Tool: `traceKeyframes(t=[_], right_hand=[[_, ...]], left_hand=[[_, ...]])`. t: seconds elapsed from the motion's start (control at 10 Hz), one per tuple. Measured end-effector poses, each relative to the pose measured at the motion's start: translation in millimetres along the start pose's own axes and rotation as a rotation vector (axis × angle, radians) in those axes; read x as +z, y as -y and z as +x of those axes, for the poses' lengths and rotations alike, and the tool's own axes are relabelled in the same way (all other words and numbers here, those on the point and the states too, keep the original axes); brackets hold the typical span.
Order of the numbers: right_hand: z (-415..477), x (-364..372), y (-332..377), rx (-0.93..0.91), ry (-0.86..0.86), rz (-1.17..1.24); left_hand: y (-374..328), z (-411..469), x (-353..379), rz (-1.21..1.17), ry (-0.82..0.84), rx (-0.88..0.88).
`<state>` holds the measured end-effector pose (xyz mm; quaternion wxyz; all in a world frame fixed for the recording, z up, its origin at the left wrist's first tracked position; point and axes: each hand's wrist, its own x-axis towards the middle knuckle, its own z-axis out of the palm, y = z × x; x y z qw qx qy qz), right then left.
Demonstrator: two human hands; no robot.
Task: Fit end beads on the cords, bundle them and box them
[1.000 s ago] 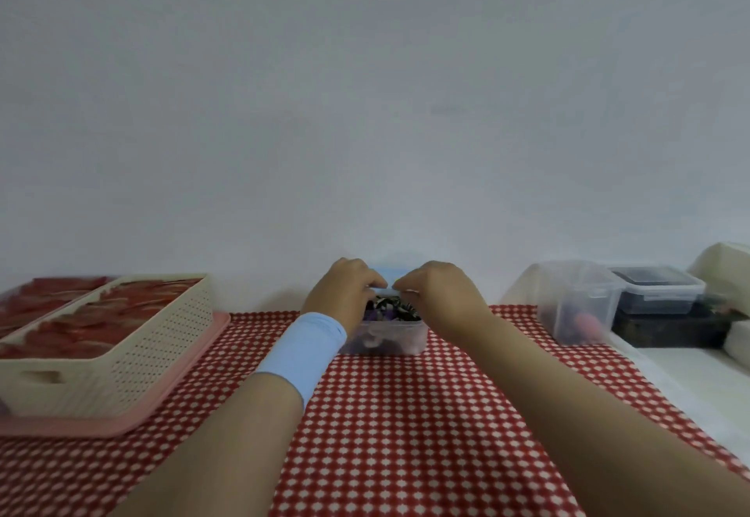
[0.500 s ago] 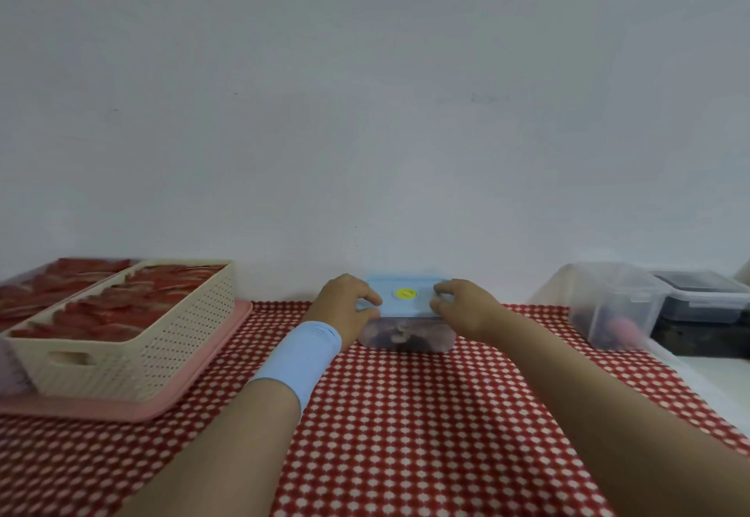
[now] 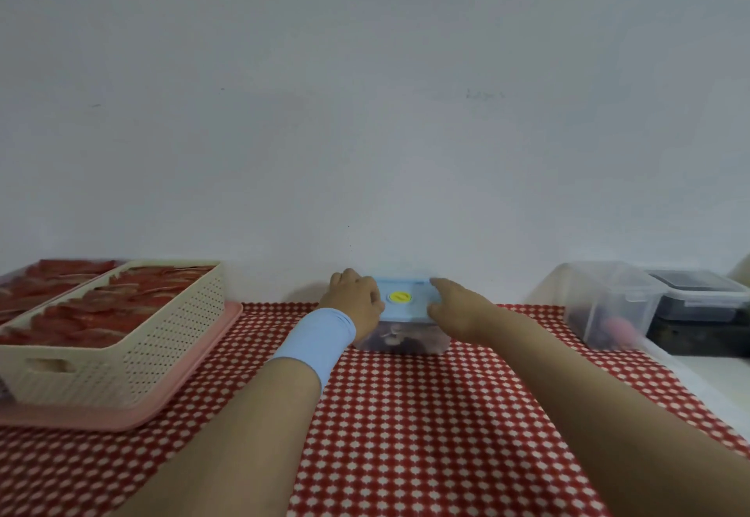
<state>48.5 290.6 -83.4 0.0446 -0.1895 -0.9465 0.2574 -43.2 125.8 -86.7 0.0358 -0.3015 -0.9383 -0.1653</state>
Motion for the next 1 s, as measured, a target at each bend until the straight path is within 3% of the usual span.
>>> traceKeyframes(t=[0.2, 0.4, 0.5, 0.6, 0.9, 1.0], right_hand=[[9, 16, -13, 0.038, 0.034, 0.093], [5, 22, -16, -0.035, -0.007, 0.23], [9, 24, -19, -0.019, -0.007, 0.313], [6, 24, -18, -0.017, -0.042, 0.42], [-2, 26, -29, -0.058, -0.073, 0.556], [-2, 27, -29, -0.084, -0.099, 0.558]], left_hand=[[5, 4, 19, -0.079, 0.105, -0.004], [4, 1, 21, -0.2, 0.043, -0.041], [7, -2, 27, -0.46, -0.089, -0.145], [10, -3, 30, -0.821, -0.104, -0.169], [13, -7, 30, -0.875, -0.069, -0.144], [12, -8, 28, -0.775, -0.112, -0.158]])
